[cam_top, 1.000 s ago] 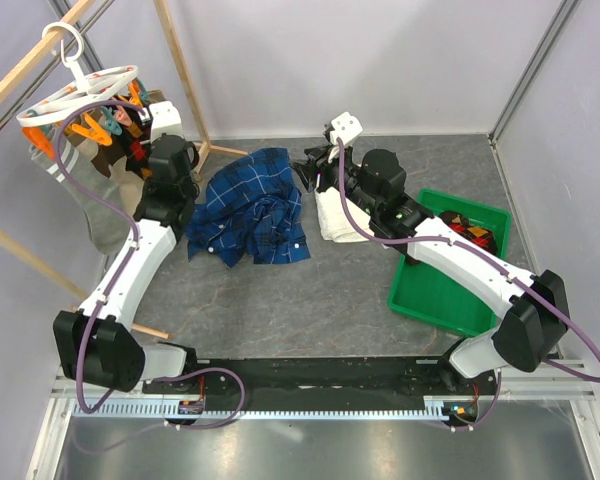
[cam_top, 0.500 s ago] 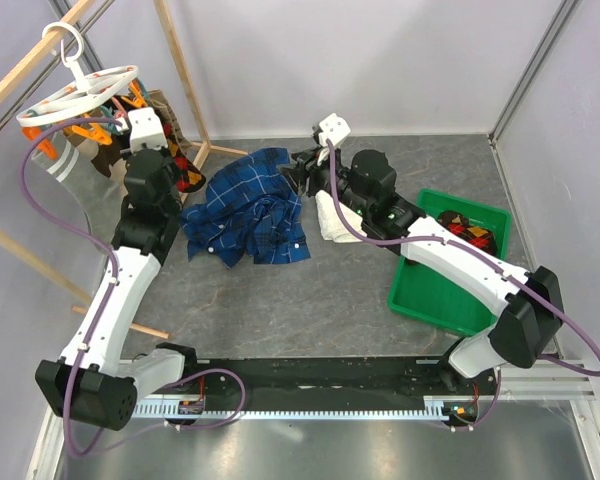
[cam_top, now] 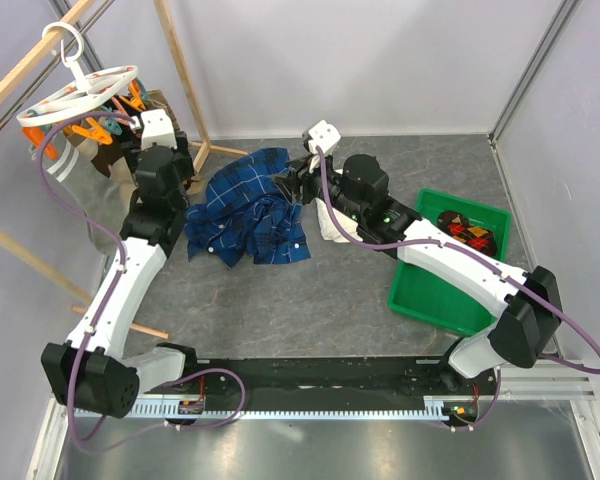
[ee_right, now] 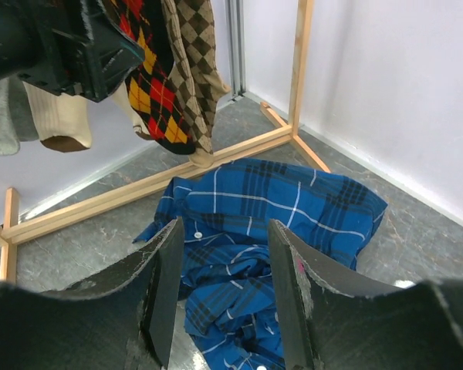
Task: Remove the socks clipped to the hanger
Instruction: Remove the sock from the hanger.
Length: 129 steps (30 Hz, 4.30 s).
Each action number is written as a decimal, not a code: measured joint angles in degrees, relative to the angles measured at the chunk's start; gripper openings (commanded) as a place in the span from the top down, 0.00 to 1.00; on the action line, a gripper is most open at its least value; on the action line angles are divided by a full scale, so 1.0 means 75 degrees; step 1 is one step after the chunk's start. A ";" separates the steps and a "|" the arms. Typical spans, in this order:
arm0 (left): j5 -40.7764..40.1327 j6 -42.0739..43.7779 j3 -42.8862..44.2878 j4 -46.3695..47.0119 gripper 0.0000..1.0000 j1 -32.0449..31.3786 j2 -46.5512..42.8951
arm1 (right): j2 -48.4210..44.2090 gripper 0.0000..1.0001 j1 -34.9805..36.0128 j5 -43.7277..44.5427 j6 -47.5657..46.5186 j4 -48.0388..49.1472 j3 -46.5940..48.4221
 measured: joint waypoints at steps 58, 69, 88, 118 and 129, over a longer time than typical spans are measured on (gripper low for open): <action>0.2343 -0.1478 0.1763 -0.3602 0.98 0.0067 -0.1017 | 0.4144 0.34 0.2419 0.1612 -0.0414 0.0796 0.3523; 0.2428 -0.1585 0.1880 -0.3710 0.98 0.0067 -0.1011 | 0.4625 0.58 0.2454 0.2602 -0.0959 0.1005 0.3666; 0.3010 -0.1918 0.3689 -0.4503 0.36 0.0087 -0.0935 | 0.4508 1.00 0.2457 0.1973 -0.0589 0.0938 0.3730; 0.2014 -0.2296 0.6403 -0.5205 0.36 0.0079 0.1475 | 0.4520 1.00 0.2675 0.1702 -0.0702 0.0772 0.3958; 0.0755 -0.2031 0.6580 -0.5383 0.36 0.0079 0.1961 | 0.4520 1.00 0.2681 0.1716 -0.0892 0.0769 0.3958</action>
